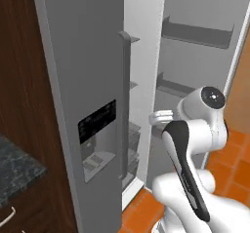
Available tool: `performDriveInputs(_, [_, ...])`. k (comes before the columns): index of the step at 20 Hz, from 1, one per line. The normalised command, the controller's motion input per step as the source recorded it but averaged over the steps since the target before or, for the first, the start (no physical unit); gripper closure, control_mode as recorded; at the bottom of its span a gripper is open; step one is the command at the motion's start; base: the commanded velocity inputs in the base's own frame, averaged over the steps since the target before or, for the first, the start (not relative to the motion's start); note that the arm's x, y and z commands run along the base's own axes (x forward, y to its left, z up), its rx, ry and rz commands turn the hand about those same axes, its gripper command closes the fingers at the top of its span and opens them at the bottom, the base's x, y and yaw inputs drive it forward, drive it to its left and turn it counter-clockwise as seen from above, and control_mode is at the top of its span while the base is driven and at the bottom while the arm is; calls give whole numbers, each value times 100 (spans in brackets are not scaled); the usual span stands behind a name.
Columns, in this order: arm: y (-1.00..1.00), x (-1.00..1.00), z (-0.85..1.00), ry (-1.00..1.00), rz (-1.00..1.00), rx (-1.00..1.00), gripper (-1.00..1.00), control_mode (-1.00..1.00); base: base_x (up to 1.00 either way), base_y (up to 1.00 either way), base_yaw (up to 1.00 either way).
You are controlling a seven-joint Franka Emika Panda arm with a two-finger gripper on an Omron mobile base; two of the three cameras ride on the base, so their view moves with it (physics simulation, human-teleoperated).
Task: Place one corn and one steak in each tupperware on the nearby counter, to pack two identical lunches.
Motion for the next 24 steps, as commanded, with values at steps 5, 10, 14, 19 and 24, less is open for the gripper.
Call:
performDriveInputs(5, [0,0,0,0,0,0,-100,100,18,-69,48])
performDriveInputs(10, [0,0,0,0,0,0,-100,100,0,-13,41])
performDriveInputs(14, [0,0,0,0,0,0,-100,100,0,0,23])
performDriveInputs(19, [0,0,0,0,0,0,-100,100,15,-44,9])
performDriveInputs(24, [0,0,0,0,0,0,-100,100,21,-34,19])
